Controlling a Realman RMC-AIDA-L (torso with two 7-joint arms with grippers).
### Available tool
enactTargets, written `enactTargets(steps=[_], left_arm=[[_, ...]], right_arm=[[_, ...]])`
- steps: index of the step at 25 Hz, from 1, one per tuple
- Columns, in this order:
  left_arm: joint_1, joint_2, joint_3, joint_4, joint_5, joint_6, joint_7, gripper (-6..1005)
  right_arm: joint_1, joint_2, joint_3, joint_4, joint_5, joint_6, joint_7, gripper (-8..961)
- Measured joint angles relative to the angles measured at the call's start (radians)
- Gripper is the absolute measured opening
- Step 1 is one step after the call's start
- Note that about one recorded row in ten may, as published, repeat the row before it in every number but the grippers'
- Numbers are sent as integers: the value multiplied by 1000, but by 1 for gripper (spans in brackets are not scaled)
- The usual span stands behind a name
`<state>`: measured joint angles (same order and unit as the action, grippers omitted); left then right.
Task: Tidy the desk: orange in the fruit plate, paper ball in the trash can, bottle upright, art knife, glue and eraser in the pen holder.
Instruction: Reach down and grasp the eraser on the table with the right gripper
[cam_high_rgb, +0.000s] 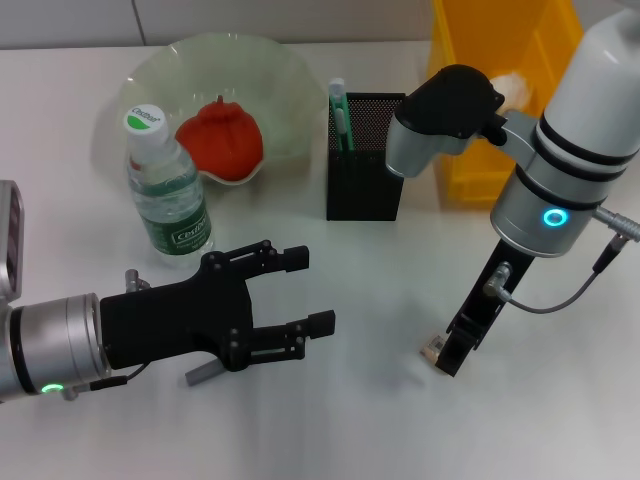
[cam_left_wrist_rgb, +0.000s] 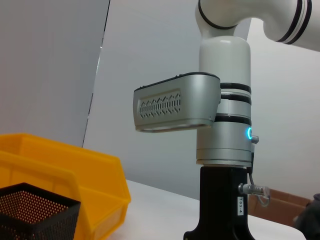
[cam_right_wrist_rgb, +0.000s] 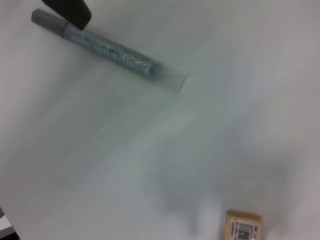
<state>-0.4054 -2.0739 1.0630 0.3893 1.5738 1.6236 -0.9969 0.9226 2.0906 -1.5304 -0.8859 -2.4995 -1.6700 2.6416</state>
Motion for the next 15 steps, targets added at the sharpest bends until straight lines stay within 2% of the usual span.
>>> enactTargets(steps=[15], left_arm=[[0,0,0,0,0,-1,11,791]], right_arm=[[7,2,-62,38,28,66,0,460]])
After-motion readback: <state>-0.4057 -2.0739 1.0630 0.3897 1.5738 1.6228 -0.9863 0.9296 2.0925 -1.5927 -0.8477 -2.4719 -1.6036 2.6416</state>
